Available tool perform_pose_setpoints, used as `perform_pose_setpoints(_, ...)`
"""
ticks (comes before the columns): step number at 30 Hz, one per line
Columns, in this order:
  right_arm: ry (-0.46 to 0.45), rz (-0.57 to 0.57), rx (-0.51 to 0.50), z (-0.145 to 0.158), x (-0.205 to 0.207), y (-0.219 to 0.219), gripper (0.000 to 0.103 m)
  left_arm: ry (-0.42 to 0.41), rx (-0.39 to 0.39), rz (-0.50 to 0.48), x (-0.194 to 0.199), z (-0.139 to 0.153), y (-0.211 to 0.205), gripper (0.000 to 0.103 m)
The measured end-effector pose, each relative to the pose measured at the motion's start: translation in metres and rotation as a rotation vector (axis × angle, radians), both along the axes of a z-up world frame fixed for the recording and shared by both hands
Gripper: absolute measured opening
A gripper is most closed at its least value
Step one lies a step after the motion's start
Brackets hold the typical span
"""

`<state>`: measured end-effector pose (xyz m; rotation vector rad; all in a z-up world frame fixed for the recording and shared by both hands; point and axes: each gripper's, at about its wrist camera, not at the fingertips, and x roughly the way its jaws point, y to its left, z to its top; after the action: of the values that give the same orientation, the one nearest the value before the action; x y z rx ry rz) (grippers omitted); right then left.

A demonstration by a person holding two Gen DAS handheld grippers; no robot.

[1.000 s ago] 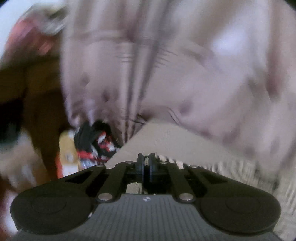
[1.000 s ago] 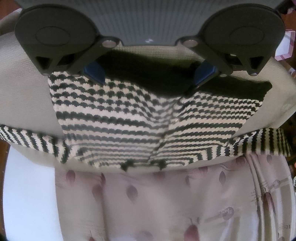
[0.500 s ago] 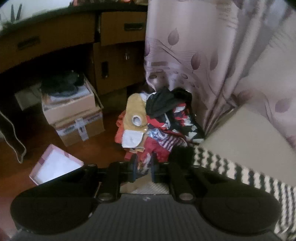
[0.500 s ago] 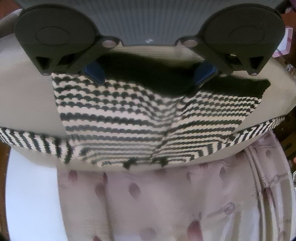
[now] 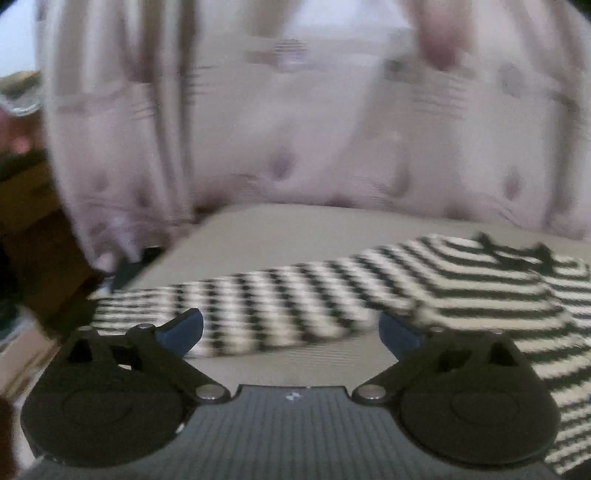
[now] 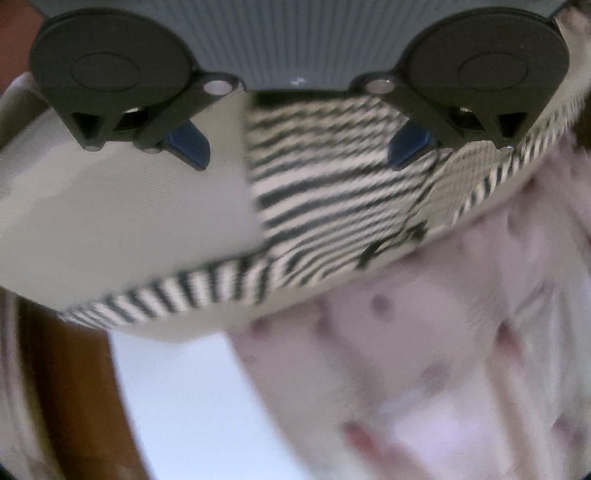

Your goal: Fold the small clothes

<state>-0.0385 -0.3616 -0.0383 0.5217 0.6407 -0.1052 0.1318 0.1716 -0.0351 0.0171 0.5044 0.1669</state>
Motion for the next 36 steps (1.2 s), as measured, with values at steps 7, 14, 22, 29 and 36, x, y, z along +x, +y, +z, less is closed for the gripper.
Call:
perform_pose_setpoints(7,-0.01,-0.235,0.292,-0.027,0.012,-0.142,0.103,-0.027,-0.064,-0.092,0.028,-0.037,-0.063,0.1)
perform_pose_setpoints(14,0.019,-0.432,0.315,-0.044,0.049,-0.29,0.087,-0.057,-0.029,-0.108,0.023,-0.051,-0.077,0.101)
perform_pose_setpoints(22,0.132,-0.509,0.366,-0.093,0.101,-0.373,0.081,0.045,-0.107,-0.045,0.039,-0.059,-0.064,0.103)
perform_pose_setpoints(29,0.107,-0.538,0.496,-0.131,0.143,-0.392,0.056,0.14,-0.189,-0.019,0.053,-0.068,-0.049,0.103)
perform_pose_setpoints(36,0.032,-0.495,0.324,-0.103,0.162,-0.376,0.012,0.127,-0.219,-0.013,0.051,-0.068,-0.044,0.103)
